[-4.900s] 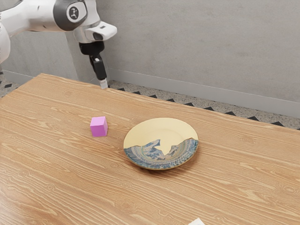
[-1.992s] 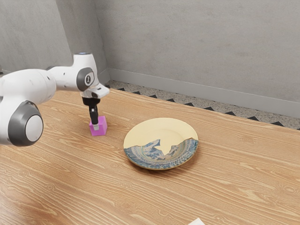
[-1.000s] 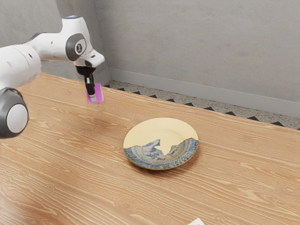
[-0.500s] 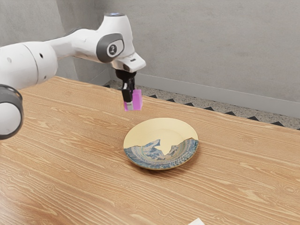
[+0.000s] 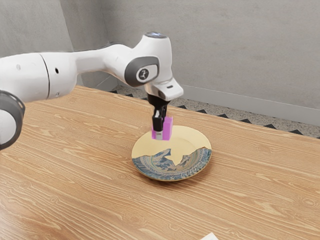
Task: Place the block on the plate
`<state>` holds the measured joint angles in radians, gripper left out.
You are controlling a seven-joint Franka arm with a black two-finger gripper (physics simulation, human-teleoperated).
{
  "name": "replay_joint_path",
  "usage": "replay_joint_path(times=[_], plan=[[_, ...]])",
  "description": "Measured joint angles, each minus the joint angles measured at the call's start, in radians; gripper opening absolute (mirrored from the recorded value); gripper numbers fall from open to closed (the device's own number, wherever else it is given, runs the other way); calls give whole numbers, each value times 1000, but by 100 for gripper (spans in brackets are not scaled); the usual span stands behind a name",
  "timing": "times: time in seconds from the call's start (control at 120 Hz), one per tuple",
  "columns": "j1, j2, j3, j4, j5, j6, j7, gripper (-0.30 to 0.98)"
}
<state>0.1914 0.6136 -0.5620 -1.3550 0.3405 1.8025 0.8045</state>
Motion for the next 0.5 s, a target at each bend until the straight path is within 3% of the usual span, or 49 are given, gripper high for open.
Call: replay_joint_path(times=[0.283,0.5], plan=[[-10,67,4,-5,34,24,-74,48],[-10,63,7,-6,47,27,-110,60]])
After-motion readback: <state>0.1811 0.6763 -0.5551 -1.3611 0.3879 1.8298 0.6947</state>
